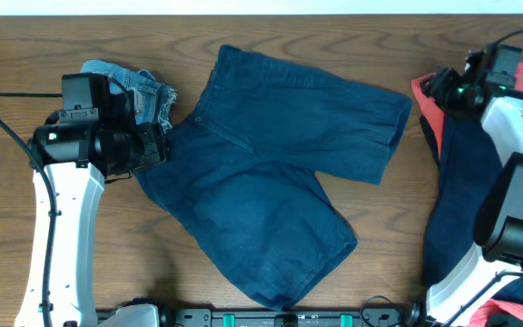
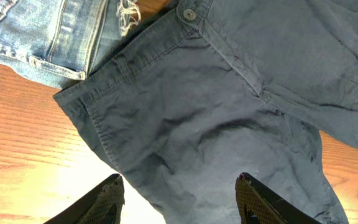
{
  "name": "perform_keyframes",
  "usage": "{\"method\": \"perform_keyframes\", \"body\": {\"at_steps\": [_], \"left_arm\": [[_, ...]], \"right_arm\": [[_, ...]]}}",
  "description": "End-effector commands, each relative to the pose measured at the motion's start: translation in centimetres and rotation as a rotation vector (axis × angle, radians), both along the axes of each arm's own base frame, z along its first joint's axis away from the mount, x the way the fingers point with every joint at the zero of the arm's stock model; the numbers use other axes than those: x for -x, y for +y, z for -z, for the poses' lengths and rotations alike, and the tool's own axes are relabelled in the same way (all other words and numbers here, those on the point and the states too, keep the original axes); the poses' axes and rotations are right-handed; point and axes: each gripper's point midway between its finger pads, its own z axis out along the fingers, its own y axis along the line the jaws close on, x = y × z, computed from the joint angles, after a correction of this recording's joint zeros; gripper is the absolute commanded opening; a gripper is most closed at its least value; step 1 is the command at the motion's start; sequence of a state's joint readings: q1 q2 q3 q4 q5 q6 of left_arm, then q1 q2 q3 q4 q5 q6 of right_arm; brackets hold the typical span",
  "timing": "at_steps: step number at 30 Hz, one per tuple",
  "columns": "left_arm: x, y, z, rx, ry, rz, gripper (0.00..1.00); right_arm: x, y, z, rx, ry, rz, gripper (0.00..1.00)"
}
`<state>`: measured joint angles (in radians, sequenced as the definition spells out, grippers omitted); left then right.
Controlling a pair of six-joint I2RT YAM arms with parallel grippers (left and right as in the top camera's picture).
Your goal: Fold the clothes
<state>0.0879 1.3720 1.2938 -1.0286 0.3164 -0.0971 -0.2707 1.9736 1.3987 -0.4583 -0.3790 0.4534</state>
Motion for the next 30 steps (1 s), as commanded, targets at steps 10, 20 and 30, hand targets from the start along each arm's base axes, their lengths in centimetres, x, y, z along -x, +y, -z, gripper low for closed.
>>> {"method": "perform_keyframes", "body": {"at_steps": [10, 20, 30], "left_arm": [[0.6, -1.6, 0.5, 0.010, 0.023, 0.056, 0.65], [1.7, -4.8, 2.3, -0.009, 0.088, 0.199, 0.66], [1.2, -4.9, 2.8, -0.013, 0.090, 0.212, 0.66]], "right_arm": [[6.5, 6.6, 1.7, 0.176, 0.248, -0.298, 0.68], [13.0, 12.1, 4.9, 0.119, 0.512, -0.426, 0.44], [17.4, 12.3, 9.3, 0.112, 0.624, -0.371, 0.49]]}}
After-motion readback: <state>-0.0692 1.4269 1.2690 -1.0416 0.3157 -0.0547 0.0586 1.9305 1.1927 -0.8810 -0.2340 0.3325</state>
